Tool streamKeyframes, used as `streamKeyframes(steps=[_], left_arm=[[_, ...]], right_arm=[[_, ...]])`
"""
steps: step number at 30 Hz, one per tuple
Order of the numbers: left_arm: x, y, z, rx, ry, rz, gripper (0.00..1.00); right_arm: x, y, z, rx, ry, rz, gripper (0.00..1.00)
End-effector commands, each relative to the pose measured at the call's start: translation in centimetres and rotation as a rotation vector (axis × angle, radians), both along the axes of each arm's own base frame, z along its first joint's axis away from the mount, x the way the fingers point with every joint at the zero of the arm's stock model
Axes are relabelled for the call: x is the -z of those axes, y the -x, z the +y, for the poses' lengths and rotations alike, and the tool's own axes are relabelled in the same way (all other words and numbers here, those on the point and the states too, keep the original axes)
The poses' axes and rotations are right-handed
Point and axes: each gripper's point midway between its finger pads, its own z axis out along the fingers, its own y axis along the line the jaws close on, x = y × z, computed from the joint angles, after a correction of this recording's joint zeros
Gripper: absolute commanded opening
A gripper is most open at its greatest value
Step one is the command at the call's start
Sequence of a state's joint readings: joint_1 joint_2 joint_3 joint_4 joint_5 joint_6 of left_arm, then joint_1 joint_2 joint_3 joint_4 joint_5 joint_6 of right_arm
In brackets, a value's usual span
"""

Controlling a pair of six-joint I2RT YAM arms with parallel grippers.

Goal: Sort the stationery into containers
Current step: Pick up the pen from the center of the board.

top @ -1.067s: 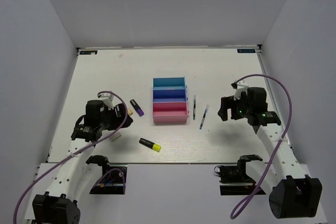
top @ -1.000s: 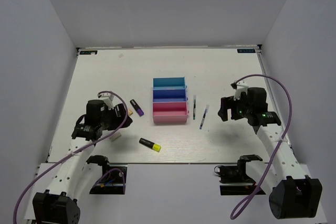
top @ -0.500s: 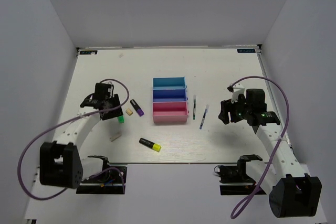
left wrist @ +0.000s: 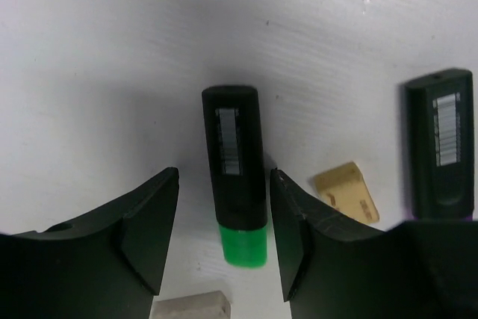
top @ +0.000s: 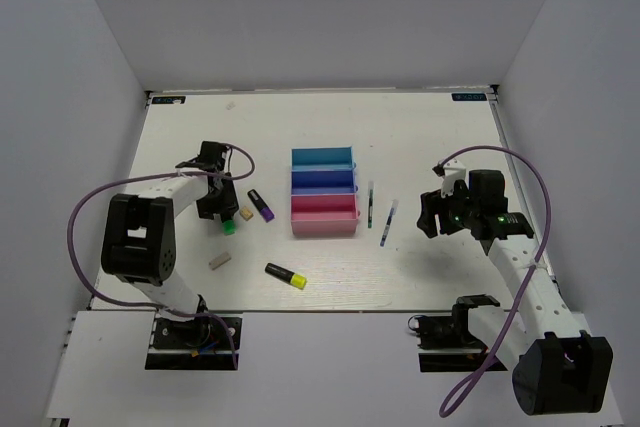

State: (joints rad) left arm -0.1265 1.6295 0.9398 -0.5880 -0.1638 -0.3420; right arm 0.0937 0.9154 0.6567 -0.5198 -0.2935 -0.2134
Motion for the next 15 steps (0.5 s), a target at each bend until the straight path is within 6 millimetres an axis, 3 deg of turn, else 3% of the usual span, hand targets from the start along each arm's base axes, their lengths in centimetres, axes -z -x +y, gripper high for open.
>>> streamKeyframes(steps=[1, 4, 6, 11, 15], left_arm=[[-0.8, -2.4, 0.2, -0.018, -0.037, -0.063, 0.62], [0.0, -2.3, 0.0, -0.009, -0.089, -0.039, 0.61], [0.9, -1.6, 0.4, -0.016, -0.134, -0.014, 0.54], [2.6, 0.5, 0.7, -0.032, -0.129, 0.036, 0.18], [1.5, 0.0, 0.2, -0.034, -0.091, 0.004, 0.09]], right_arm=[[-1.3, -0.6, 0.0, 0.0, 0.006, -0.047, 0.71], [-0.9, -0.6, -0.1, 0.005, 0.008, -0.028, 0.71], [-0.9, -0.6, -0.1, 0.006, 0.009, -0.028, 0.71], [-0.9, -0.4, 0.0, -0.001, 0.005, -0.022, 0.71], [-0.9, -0.4, 0.1, -0.003, 0.001, -0.019, 0.71]])
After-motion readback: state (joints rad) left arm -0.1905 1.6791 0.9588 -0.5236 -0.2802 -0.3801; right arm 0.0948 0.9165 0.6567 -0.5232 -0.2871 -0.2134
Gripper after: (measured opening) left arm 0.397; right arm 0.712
